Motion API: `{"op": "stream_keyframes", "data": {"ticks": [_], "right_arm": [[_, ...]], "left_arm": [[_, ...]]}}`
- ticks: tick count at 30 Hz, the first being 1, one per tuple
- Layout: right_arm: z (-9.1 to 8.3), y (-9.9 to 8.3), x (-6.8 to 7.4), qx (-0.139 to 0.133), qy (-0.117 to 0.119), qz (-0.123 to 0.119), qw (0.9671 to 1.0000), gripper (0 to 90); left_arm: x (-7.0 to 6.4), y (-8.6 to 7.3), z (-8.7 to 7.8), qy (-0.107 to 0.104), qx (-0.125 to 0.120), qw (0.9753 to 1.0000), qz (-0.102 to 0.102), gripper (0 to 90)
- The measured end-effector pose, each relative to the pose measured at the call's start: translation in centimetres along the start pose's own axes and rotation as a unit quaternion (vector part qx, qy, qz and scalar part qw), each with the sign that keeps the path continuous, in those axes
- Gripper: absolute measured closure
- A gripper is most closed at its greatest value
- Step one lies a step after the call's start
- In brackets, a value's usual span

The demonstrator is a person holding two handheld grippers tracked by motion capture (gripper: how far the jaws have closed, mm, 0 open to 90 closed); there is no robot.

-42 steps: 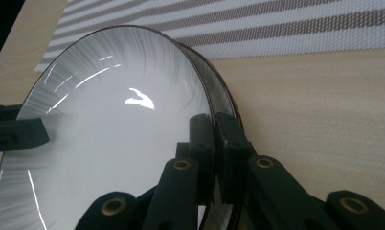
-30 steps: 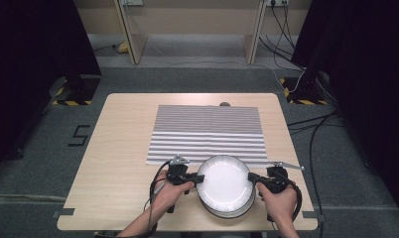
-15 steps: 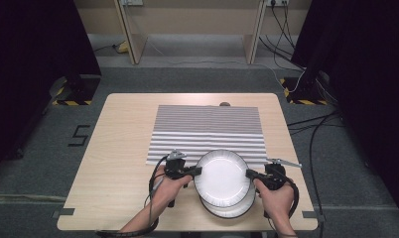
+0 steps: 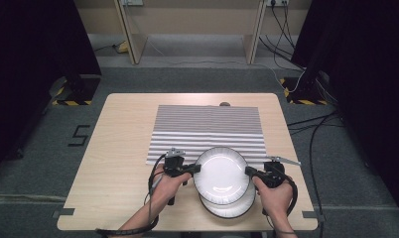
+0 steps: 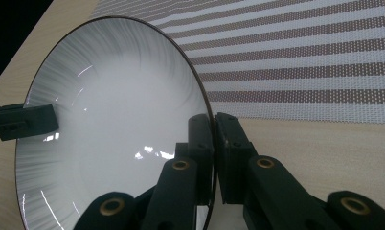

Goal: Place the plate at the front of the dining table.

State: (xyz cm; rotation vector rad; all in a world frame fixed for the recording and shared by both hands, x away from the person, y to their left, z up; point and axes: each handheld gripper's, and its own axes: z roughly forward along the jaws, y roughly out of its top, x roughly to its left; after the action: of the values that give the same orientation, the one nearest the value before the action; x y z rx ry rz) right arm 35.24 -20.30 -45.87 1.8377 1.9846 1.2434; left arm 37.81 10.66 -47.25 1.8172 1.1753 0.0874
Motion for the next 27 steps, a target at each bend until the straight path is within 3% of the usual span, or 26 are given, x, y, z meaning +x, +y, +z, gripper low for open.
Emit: {"op": "stream_keyframes", "data": {"ticks": [6,10,27], "right_arm": [[0.1,0.4,0.2,-0.006,-0.002,-0.002,1.0,85.6],[0.3,0.9,0.3,-0.007,-0.004,-0.006,0.9999,85.5],[0.5,3.3,1.0,-0.025,-0.007,-0.016,0.9995,85.3]], "left_arm": [[0.2,0.4,0.0,0.001,-0.011,0.9999,-0.004,82.5],[0.4,0.8,0.0,0.004,-0.019,0.9998,0.008,82.6],[0.9,3.1,-0.3,0.009,-0.046,0.9989,0.003,83.6]]}}
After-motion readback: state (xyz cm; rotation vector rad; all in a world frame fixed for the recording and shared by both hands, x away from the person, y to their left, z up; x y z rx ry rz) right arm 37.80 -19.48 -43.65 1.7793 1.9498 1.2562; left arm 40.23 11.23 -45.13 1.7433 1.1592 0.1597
